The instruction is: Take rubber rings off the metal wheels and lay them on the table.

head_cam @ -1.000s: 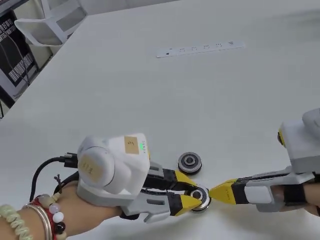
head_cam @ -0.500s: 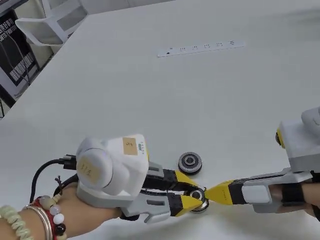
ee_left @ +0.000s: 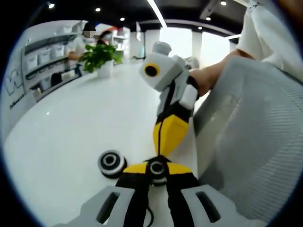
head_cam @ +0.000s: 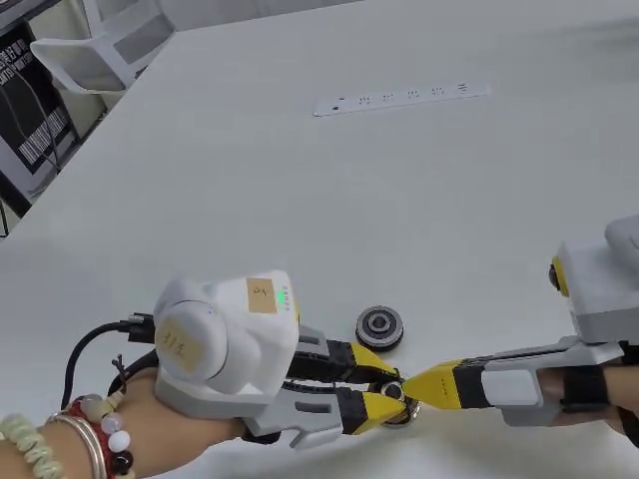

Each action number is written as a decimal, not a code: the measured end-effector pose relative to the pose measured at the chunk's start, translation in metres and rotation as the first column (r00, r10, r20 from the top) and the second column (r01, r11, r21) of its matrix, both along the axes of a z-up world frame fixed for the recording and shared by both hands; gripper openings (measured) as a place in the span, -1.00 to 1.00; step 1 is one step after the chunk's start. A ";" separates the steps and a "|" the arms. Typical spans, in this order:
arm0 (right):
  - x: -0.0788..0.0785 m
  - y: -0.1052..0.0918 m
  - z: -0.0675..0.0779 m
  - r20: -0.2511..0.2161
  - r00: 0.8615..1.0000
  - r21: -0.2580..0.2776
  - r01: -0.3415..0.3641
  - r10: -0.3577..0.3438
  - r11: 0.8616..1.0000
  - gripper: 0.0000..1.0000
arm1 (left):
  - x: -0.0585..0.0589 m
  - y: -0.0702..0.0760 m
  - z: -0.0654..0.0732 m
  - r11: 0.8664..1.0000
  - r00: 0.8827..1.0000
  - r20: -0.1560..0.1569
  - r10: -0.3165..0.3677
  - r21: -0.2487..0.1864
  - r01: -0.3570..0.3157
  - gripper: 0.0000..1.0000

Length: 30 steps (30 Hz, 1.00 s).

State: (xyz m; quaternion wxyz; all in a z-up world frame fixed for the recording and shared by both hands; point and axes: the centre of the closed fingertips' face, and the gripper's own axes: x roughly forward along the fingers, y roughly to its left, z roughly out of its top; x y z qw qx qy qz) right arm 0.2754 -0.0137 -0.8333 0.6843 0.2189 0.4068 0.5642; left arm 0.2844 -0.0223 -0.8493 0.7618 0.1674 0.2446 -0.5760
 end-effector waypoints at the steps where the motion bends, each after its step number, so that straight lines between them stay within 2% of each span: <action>1: 0.000 0.000 0.000 -0.001 1.000 0.000 0.000 0.000 1.000 -1.00 | 0.000 0.000 0.000 1.000 1.000 0.000 0.000 0.000 0.000 -0.73; 3: 0.001 -0.001 -0.002 0.002 1.000 -0.011 0.002 -0.002 1.000 -1.00 | 0.000 0.000 0.000 1.000 1.000 0.002 0.001 -0.002 -0.001 -0.73; 7: 0.001 -0.001 -0.009 0.055 0.998 -0.063 -0.014 0.017 0.998 -1.00 | 0.000 -0.001 0.000 1.000 1.000 0.003 0.009 -0.005 -0.009 -0.72; 10: 0.002 -0.002 -0.010 0.044 0.999 -0.065 -0.009 0.012 0.998 -1.00 | 0.000 -0.001 0.000 1.000 1.000 0.001 0.018 -0.015 -0.018 -0.72; 12: 0.003 -0.004 -0.013 0.052 0.999 -0.078 -0.008 0.012 0.997 -1.00 | 0.000 -0.001 0.000 1.000 1.000 0.002 0.020 -0.016 -0.020 -0.72; 17: 0.004 -0.005 -0.012 0.052 0.999 -0.078 -0.002 0.007 0.997 -1.00 | 0.000 -0.003 0.000 1.000 1.000 0.013 0.016 0.009 -0.016 -0.72; 20: 0.005 -0.005 -0.011 0.050 0.999 -0.073 0.003 0.001 0.997 -1.00 | 0.001 -0.003 0.001 0.999 1.000 0.000 0.024 0.024 -0.024 -0.72; 24: 0.005 -0.006 -0.012 0.056 0.998 -0.078 0.005 -0.001 0.997 -1.00 | 0.000 -0.004 0.000 0.999 1.000 0.015 0.013 0.049 -0.014 -0.71; 27: 0.005 -0.007 -0.012 0.061 0.998 -0.081 0.009 -0.004 0.997 -1.00 | -0.003 -0.004 0.002 0.999 1.000 0.003 -0.006 0.054 0.005 -0.66; 30: 0.006 -0.008 -0.009 0.061 0.998 -0.070 0.014 -0.010 0.997 -1.00 | -0.005 -0.006 0.008 0.999 1.000 -0.012 -0.004 0.039 0.004 -0.57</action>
